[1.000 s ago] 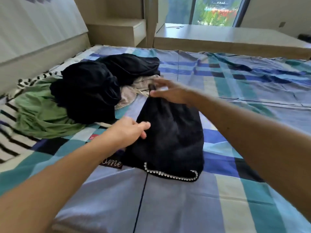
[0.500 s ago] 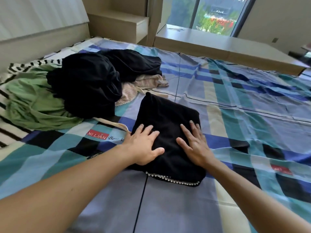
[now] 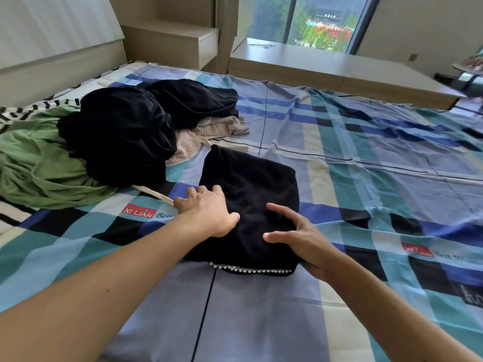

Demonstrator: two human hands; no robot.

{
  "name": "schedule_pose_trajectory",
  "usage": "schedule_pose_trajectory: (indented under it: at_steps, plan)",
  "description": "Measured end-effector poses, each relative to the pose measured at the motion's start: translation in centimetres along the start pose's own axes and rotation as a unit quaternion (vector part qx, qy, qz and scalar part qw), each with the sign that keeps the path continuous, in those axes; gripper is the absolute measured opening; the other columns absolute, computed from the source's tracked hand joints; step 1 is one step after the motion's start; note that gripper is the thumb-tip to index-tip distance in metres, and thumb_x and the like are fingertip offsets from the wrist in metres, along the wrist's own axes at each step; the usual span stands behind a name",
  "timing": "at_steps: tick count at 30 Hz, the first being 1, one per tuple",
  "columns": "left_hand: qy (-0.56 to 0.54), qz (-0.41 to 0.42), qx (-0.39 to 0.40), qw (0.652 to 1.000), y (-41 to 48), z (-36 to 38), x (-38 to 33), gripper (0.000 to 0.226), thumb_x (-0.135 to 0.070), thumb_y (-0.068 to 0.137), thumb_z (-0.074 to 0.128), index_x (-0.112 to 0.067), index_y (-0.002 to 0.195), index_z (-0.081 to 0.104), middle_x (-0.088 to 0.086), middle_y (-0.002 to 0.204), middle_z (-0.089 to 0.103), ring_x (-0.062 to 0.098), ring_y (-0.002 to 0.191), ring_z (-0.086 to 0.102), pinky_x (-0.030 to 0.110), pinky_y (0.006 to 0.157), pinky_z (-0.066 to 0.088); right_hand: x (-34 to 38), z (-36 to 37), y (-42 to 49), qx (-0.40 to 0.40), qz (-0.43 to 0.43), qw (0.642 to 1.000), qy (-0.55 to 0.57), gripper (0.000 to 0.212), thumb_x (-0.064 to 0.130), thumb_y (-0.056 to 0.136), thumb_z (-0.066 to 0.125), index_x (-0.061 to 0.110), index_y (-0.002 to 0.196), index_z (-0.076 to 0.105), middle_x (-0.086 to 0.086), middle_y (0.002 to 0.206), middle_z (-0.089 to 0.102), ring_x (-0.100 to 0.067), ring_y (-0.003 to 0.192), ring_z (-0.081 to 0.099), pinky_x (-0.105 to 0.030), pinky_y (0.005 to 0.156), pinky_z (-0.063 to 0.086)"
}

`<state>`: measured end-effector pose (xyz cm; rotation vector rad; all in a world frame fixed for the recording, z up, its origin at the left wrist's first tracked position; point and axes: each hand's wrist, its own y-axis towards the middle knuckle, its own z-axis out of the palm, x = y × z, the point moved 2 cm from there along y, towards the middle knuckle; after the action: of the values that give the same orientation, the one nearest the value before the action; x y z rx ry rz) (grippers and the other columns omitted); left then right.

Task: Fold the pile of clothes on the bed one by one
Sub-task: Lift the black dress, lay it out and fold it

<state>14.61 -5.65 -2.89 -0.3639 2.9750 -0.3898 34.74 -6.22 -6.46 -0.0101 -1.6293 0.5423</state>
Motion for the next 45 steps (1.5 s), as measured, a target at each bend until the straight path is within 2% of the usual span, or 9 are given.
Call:
schedule_pose_trajectory:
  at_steps: [9,11,14,19,24,30,35,40,45]
  plan:
    - [-0.043,0.077,-0.058,0.994,-0.9,-1.4,-2.9,0.071,-0.066,0.089,0.051,-0.018,0.141,0.042,0.010,0.142,0.045,0.034,0.135,0.037,0.049,0.108,0.034,4.1,-10.6,-7.0,0.086,0.074,0.993,-0.036,0.066,-0.013,0.077,0.062,0.031,0.125,0.069,-0.008,0.112,0.073,-0.029,0.085,0.072,-0.031,0.066,0.062]
    - [-0.045,0.108,-0.071,0.991,-1.0,-1.1,-4.1,0.070,-0.066,0.090,0.051,-0.019,0.140,0.043,0.010,0.141,0.045,0.033,0.134,0.038,0.047,0.109,0.034,4.1,-15.1,-8.4,0.035,0.085,0.993,-0.076,0.074,-0.003,0.064,0.076,0.029,0.130,0.066,-0.010,0.128,0.068,-0.027,0.105,0.071,-0.032,0.081,0.061]
    - [-0.038,0.144,-0.065,0.987,-0.7,0.0,-6.2,0.068,-0.065,0.092,0.048,-0.018,0.140,0.043,0.010,0.140,0.047,0.032,0.134,0.040,0.047,0.110,0.035,2.5,-19.4,-9.0,-0.160,0.057,0.975,-0.146,0.091,0.008,0.044,0.085,0.020,0.130,0.059,-0.013,0.126,0.065,0.003,0.081,0.071,-0.010,0.065,0.053]
    - [-0.139,0.124,0.016,0.982,1.0,1.6,-8.3,0.067,-0.063,0.091,0.055,-0.015,0.137,0.045,0.009,0.139,0.054,0.032,0.128,0.051,0.043,0.102,0.045,-1.7,-19.6,-9.0,-0.183,0.104,0.970,-0.118,0.085,0.026,0.066,0.091,0.021,0.140,0.048,-0.001,0.115,0.071,-0.022,0.098,0.073,-0.042,0.085,0.059]
    - [-0.221,0.068,0.127,0.965,3.1,0.7,-7.9,0.061,-0.054,0.075,0.081,-0.014,0.117,0.061,0.007,0.117,0.068,0.025,0.101,0.066,0.039,0.091,0.054,-3.2,-18.0,-10.9,-0.115,0.106,0.988,0.010,0.049,0.017,0.074,0.081,0.016,0.122,0.067,-0.010,0.114,0.074,-0.028,0.109,0.069,-0.042,0.092,0.055]
    - [-0.382,0.055,0.300,0.872,1.4,-1.5,-7.6,0.039,-0.031,0.087,0.074,-0.001,0.112,0.071,0.018,0.102,0.076,0.035,0.094,0.075,0.045,0.086,0.060,-4.9,-14.7,-11.9,-0.154,-0.075,0.968,0.185,0.070,0.005,0.077,0.076,0.012,0.141,0.049,-0.014,0.132,0.065,-0.031,0.122,0.062,-0.045,0.106,0.048]
    - [-0.395,0.093,0.255,0.878,0.3,-2.1,-8.5,0.052,-0.023,0.086,0.076,-0.016,0.132,0.053,0.013,0.113,0.072,0.029,0.093,0.075,0.040,0.075,0.061,-5.7,-13.8,-11.7,-0.229,-0.070,0.971,0.017,0.144,0.006,0.060,0.089,0.052,0.153,-0.011,0.013,0.156,0.038,-0.001,0.135,0.047,-0.035,0.119,0.034]
    - [-0.372,0.238,0.147,0.885,-2.2,-3.4,-10.8,0.083,-0.016,0.090,0.071,-0.056,0.149,0.029,-0.014,0.150,0.040,0.002,0.116,0.054,0.007,0.080,0.046,-3.9,-14.6,-12.7,-0.253,-0.119,0.960,-0.032,0.138,0.004,0.066,0.086,0.063,0.148,-0.007,0.027,0.157,0.022,0.017,0.136,0.030,-0.023,0.118,0.030]
    - [-0.452,0.321,0.120,0.823,-5.6,-4.9,-16.1,0.063,-0.004,0.087,0.069,-0.055,0.121,0.063,-0.014,0.114,0.072,0.013,0.098,0.072,0.022,0.073,0.059,1.5,-20.3,-16.0,-0.297,-0.185,0.935,-0.065,0.113,-0.003,0.074,0.079,0.053,0.153,0.020,0.017,0.153,0.037,0.003,0.137,0.041,-0.027,0.108,0.047]
